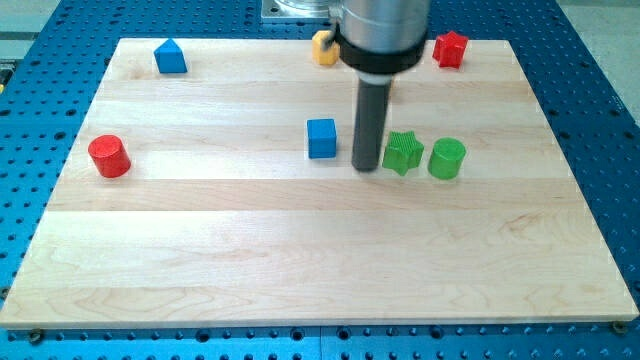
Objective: Slide the green star bottom of the cube
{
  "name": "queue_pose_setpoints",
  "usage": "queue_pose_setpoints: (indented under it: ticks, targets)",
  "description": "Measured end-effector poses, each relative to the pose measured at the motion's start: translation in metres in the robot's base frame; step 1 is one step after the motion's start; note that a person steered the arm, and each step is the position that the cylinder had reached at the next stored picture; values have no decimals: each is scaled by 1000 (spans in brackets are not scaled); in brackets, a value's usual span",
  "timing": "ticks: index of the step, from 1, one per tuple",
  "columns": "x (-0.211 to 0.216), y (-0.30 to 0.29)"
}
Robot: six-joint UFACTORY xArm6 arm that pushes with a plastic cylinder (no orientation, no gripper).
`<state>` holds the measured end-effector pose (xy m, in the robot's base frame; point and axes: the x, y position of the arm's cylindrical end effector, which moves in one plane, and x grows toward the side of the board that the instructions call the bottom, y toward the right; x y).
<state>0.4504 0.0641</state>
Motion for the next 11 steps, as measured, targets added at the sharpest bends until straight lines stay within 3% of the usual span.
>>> queue_pose_setpoints:
  ticks: [1, 2, 3, 4, 7, 8, 10, 11]
  targets:
    - [3, -16]
    - [59, 55]
    - [36, 126]
    - [-11, 128]
    - [-40, 74]
    - [-34, 22]
    - [-3, -35]
    - [38, -43]
